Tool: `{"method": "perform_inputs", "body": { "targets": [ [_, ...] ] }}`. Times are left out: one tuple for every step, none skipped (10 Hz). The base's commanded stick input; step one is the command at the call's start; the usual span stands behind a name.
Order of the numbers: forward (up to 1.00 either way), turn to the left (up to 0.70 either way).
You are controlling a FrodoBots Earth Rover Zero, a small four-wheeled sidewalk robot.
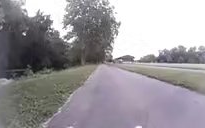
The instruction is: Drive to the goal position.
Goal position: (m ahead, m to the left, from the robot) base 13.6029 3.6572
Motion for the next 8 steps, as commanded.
{"method": "perform_inputs", "body": {
  "targets": [
    [0.70, 0.06],
    [0.70, 0.06],
    [0.70, 0.05],
    [0.70, 0.01],
    [0.70, -0.01],
    [0.70, 0.00],
    [0.70, 0.00],
    [0.70, -0.01]
  ]
}}
